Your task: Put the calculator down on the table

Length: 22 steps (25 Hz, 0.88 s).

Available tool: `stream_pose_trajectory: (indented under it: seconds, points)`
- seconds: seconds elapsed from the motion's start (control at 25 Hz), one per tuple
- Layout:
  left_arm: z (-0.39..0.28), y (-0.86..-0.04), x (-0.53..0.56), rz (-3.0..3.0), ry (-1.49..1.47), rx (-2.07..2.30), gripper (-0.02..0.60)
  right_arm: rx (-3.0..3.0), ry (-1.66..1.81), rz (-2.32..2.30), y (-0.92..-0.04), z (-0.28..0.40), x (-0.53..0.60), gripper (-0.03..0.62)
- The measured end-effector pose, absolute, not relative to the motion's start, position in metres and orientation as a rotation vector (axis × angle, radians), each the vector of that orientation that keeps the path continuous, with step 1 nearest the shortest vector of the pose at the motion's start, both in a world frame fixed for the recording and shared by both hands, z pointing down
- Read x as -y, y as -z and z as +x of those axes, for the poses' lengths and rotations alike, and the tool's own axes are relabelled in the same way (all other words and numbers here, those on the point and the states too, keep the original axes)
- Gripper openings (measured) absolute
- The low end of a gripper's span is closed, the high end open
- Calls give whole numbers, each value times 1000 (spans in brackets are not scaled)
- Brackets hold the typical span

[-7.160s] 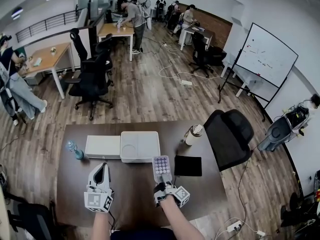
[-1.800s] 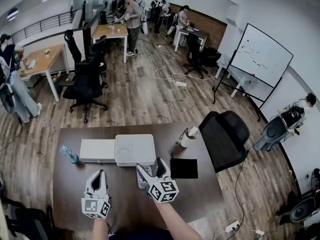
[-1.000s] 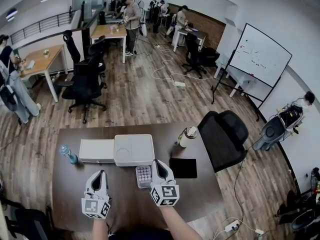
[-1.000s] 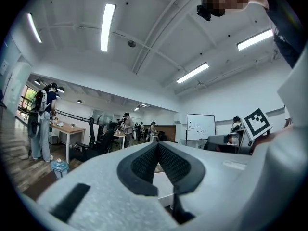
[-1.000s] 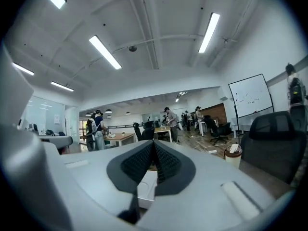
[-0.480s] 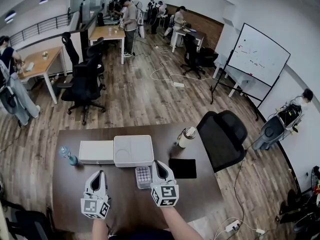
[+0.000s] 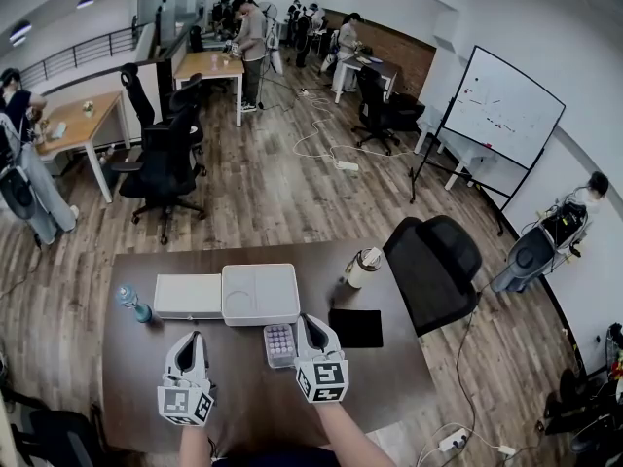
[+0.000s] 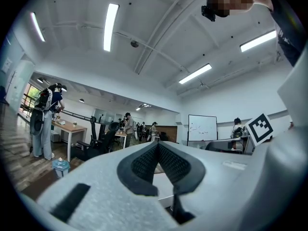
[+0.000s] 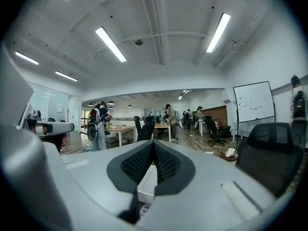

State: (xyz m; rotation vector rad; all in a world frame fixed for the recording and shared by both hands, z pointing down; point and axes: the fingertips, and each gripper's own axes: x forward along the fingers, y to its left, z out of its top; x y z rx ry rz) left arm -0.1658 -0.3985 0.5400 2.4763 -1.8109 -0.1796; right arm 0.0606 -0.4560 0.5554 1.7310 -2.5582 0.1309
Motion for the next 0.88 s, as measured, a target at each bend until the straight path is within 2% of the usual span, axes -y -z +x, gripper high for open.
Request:
stream_pose_trajectory:
  seconds: [0.24,0.88]
  points:
    - [-160,-544,400,2516,53,1842,-5,2548,-93,1709,-553,57,456,9]
    - [-164,-538,396,2501,116,1849,-5,2545,-127,1653,-563,54,451,8]
